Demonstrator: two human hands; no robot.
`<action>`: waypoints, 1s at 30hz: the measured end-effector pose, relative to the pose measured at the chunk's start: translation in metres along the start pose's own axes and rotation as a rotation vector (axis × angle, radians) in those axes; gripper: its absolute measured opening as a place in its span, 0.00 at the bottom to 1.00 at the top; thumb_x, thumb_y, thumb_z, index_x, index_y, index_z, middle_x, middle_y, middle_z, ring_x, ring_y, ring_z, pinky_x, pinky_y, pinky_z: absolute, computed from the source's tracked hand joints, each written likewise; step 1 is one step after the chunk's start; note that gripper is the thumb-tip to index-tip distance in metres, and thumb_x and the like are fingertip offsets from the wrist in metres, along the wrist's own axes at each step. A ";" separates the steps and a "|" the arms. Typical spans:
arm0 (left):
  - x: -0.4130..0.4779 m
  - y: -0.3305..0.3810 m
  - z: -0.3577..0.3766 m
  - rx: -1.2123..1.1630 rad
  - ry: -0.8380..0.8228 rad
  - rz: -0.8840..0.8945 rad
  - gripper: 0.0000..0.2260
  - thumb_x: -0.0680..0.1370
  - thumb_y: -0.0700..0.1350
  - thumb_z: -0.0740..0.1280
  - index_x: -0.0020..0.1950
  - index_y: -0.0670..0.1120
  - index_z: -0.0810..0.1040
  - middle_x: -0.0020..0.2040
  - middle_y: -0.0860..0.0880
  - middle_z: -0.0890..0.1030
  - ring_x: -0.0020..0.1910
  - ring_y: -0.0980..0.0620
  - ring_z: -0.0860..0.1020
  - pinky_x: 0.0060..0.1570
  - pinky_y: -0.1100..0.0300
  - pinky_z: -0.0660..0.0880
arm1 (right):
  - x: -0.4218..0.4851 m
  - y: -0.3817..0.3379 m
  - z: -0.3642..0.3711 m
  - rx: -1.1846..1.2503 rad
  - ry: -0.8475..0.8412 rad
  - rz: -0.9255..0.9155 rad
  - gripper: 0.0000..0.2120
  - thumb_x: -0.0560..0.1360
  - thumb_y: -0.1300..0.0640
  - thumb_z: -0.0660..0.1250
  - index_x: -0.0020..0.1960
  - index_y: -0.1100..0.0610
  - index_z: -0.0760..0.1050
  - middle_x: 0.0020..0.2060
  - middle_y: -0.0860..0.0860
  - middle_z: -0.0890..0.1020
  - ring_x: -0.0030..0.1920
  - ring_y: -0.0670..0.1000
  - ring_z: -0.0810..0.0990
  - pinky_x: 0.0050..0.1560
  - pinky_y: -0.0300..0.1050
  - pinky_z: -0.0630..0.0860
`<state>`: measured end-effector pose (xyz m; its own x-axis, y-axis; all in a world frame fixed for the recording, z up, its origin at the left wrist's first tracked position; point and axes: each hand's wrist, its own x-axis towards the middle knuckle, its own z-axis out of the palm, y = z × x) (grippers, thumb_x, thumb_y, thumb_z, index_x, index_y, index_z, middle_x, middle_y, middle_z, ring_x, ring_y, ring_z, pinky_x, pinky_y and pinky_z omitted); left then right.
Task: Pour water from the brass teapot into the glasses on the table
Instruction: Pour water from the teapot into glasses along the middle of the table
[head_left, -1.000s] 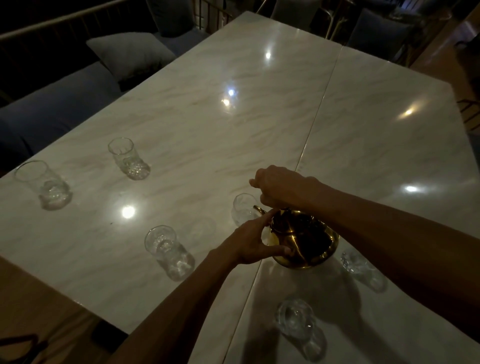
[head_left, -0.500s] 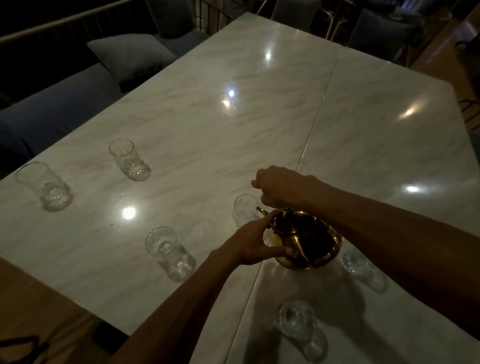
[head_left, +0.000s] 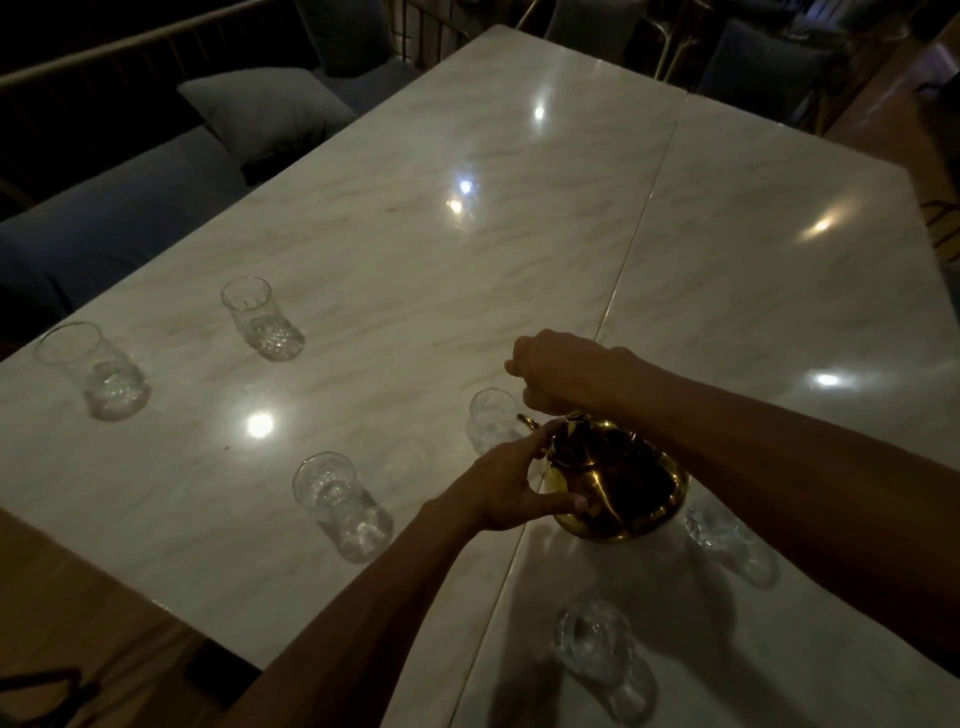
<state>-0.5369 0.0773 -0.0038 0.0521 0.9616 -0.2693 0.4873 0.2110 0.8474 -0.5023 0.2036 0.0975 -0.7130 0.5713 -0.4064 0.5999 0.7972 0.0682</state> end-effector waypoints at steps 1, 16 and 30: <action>0.000 0.000 0.000 0.002 0.000 -0.002 0.44 0.72 0.62 0.73 0.81 0.57 0.51 0.78 0.48 0.66 0.74 0.48 0.69 0.71 0.45 0.69 | 0.000 0.000 -0.001 -0.004 -0.001 -0.002 0.22 0.74 0.55 0.65 0.68 0.54 0.70 0.59 0.53 0.76 0.54 0.54 0.78 0.53 0.49 0.78; -0.004 0.003 0.001 0.060 0.020 0.013 0.42 0.74 0.56 0.73 0.81 0.56 0.52 0.78 0.47 0.66 0.76 0.46 0.67 0.71 0.48 0.67 | -0.032 0.001 0.000 0.077 0.104 0.056 0.21 0.74 0.58 0.66 0.67 0.57 0.71 0.58 0.55 0.78 0.51 0.54 0.79 0.45 0.43 0.75; -0.047 0.028 0.003 0.132 0.200 0.091 0.40 0.73 0.51 0.75 0.78 0.54 0.57 0.73 0.47 0.72 0.70 0.46 0.73 0.68 0.45 0.73 | -0.106 -0.007 -0.010 0.273 0.356 -0.023 0.29 0.76 0.62 0.63 0.76 0.56 0.60 0.55 0.59 0.79 0.52 0.57 0.79 0.49 0.45 0.77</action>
<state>-0.5234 0.0376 0.0311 -0.0659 0.9939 -0.0882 0.5989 0.1101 0.7932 -0.4344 0.1394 0.1492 -0.7791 0.6237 -0.0630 0.6222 0.7571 -0.1995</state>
